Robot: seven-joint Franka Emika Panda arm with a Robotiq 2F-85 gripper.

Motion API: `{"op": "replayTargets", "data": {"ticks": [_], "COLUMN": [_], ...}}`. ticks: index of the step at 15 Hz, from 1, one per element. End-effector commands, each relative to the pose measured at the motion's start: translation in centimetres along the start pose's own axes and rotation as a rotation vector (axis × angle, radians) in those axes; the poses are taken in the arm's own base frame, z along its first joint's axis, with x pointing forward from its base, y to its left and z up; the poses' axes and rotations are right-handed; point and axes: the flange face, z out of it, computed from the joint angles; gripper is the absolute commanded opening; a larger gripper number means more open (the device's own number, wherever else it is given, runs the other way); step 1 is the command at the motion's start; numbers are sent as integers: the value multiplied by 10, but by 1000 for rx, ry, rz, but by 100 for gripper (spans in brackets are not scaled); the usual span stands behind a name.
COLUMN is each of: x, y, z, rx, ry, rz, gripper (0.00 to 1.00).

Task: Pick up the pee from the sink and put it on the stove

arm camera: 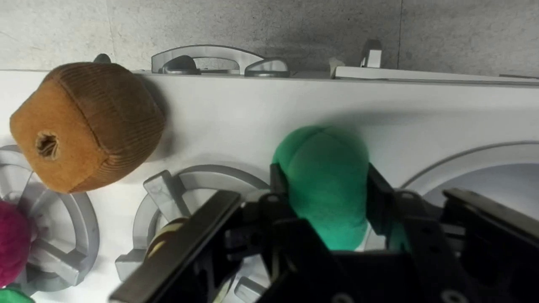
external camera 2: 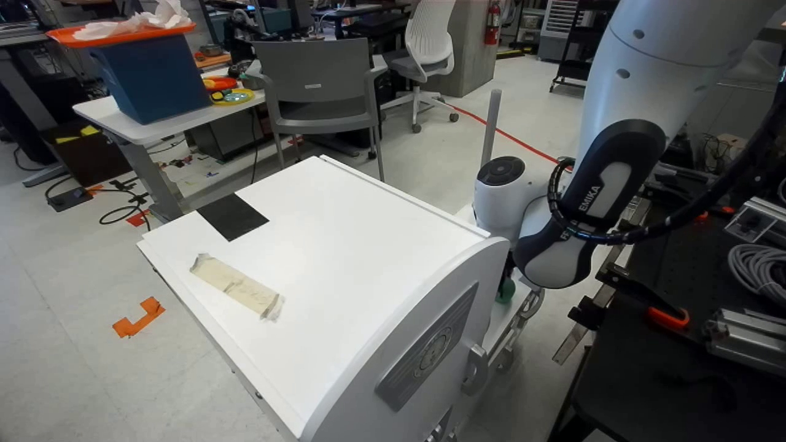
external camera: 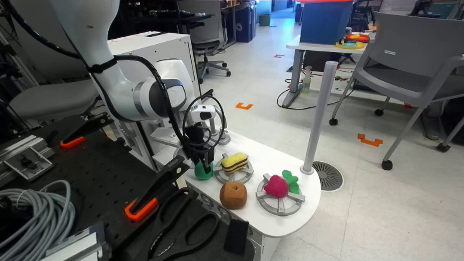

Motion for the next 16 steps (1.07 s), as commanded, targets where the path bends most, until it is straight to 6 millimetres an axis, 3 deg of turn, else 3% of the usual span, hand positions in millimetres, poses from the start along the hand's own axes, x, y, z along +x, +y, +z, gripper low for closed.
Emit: {"op": "replayTargets", "data": {"ticks": [1, 4, 8, 11, 12, 14, 16], "x": [-9, -26, -38, -57, -34, -36, -36], "y": [-3, 3, 18, 25, 17, 19, 19], "z": [0, -13, -54, -97, -59, -72, -66], "rx": [-56, -115, -166, -78, -131, -121, -126], "ry": [-21, -28, -51, -94, -53, -50, -53], "rz": [-41, -84, -60, -74, -60, -59, -60], "gripper": [76, 99, 100, 100, 100, 100, 100]}}
